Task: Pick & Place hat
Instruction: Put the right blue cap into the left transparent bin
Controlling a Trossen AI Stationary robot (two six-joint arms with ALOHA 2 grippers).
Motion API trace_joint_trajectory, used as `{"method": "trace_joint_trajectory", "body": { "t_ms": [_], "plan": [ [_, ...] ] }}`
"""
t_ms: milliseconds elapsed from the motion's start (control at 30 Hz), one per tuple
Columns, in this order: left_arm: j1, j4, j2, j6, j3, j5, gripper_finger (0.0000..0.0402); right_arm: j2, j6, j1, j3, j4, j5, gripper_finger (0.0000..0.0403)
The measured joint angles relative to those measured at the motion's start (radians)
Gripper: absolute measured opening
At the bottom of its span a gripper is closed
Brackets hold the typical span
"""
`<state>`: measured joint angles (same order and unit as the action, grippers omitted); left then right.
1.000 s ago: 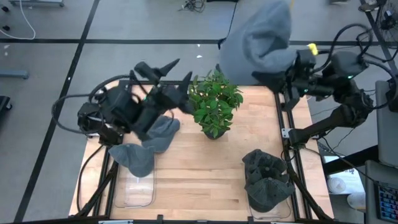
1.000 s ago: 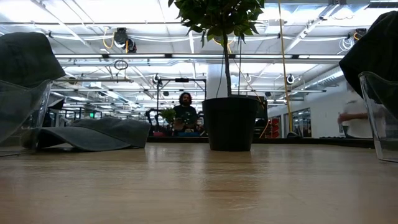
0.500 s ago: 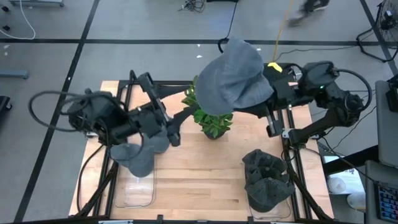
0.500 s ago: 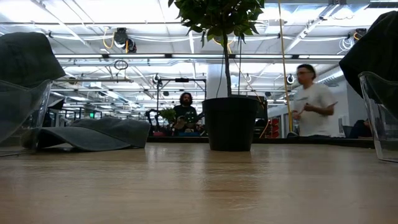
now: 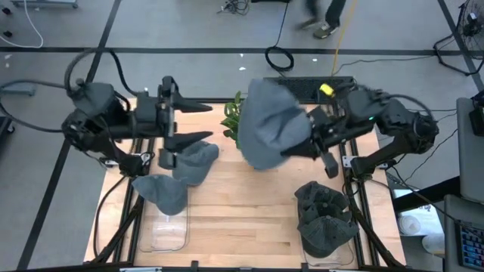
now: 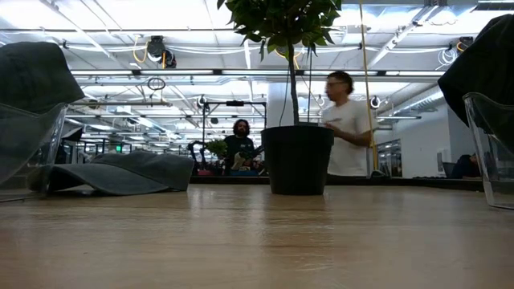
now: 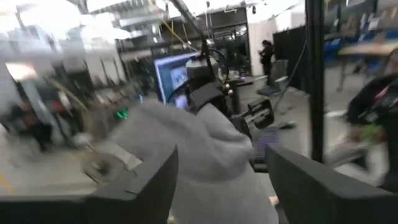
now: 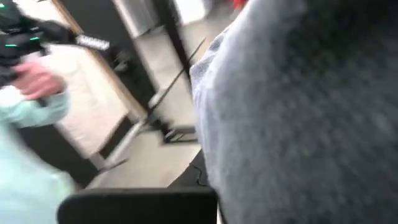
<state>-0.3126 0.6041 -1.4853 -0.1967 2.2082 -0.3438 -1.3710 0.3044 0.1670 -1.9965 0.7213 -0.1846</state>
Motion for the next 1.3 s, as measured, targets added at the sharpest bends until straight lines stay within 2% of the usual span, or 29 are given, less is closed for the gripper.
{"method": "trace_joint_trajectory", "body": {
  "t_ms": [133,300,433,600,733,1033,1300],
  "plan": [
    [0.000,0.099,0.032,0.161,0.001,0.026,0.0278,-0.033,0.138,0.016,0.000,0.049,-0.107,0.0000],
    [-0.017,0.122,0.032,0.213,0.000,0.029,0.0324,-0.097,0.229,0.049,0.000,0.054,-0.159,0.0000],
    [-0.010,0.190,0.034,0.312,0.000,0.026,0.0344,-0.155,0.238,0.084,0.000,0.031,-0.169,0.0000],
    [-0.006,0.303,0.023,0.439,0.000,0.044,0.0349,-0.211,0.238,0.117,0.000,-0.080,-0.186,0.0000],
    [-0.002,0.353,0.003,0.526,0.000,0.140,0.0349,-0.247,0.234,0.138,0.000,-0.179,-0.185,0.0000],
    [0.000,0.394,-0.066,0.624,0.000,0.255,0.0349,-0.310,0.234,0.162,0.000,-0.194,-0.180,0.0000],
    [-0.001,0.388,-0.154,0.678,-0.001,0.364,0.0349,-0.312,0.237,0.172,0.000,-0.195,-0.179,0.0000]
  ]
}}
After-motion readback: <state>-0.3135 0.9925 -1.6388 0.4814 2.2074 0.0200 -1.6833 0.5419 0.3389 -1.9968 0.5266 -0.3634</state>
